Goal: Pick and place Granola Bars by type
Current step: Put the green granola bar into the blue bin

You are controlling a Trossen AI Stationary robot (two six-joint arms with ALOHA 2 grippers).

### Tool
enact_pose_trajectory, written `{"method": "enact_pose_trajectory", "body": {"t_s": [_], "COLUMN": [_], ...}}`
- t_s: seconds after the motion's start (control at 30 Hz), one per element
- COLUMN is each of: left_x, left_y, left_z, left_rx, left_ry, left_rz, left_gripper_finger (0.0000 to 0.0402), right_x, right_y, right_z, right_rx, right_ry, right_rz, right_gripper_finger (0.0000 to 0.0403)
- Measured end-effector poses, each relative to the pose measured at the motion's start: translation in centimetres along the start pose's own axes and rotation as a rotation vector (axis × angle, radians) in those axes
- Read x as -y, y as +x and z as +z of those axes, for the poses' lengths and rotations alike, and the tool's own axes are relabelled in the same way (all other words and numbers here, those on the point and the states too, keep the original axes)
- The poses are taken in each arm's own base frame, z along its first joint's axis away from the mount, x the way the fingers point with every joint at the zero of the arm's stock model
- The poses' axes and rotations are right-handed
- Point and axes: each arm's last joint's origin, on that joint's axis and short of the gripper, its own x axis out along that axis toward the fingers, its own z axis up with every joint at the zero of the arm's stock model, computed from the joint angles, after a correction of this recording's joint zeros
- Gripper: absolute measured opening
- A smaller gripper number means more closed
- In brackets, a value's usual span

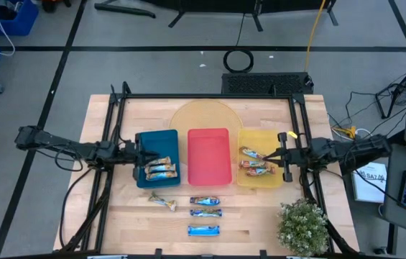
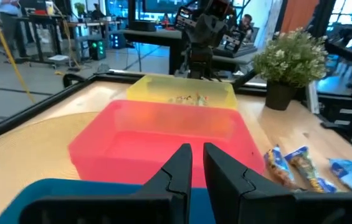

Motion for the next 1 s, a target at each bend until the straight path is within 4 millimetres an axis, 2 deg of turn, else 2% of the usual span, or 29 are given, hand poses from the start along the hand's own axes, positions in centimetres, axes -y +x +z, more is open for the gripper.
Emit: {"method": "enact_pose_trajectory", "body": {"t_s": [0.1,0.27,0.4,0.53,0.67,0.8,1.0], "left_x": [0.1,0.1,0.7,2.0,4.4,7.9,13.4], "left_y": [0.0,0.0,0.2,1.2,3.3,5.8,9.6], "left_z": [0.0,0.0,-0.1,1.4,3.8,5.2,5.3], "left_rx": [-0.002,-0.003,-0.057,-0.142,-0.274,-0.446,-0.701], "left_ry": [-0.01,-0.077,-0.147,-0.122,-0.07,0.017,0.116], "left_rz": [-0.02,-0.024,-0.117,-0.093,-0.117,-0.168,-0.178], "left_gripper_finger": [0.0047,0.0047,0.0047,0.0047,0.0047,0.0047,0.0047], "right_x": [-0.2,0.0,-0.5,-0.3,0.0,0.0,0.0], "right_y": [-0.2,-0.4,-0.3,-0.2,-0.2,-0.2,-0.2], "right_z": [-0.6,-0.2,-1.0,-1.0,-1.1,-1.1,-1.2], "right_rx": [0.029,0.08,0.082,0.112,0.1,0.103,0.099], "right_ry": [-0.002,0.006,-0.058,-0.032,-0.012,-0.026,-0.002], "right_rz": [0.007,-0.001,0.065,-0.02,-0.109,-0.109,-0.105], "right_gripper_finger": [0.0,0.0,0.0,0.0,0.0,0.0,0.0]}}
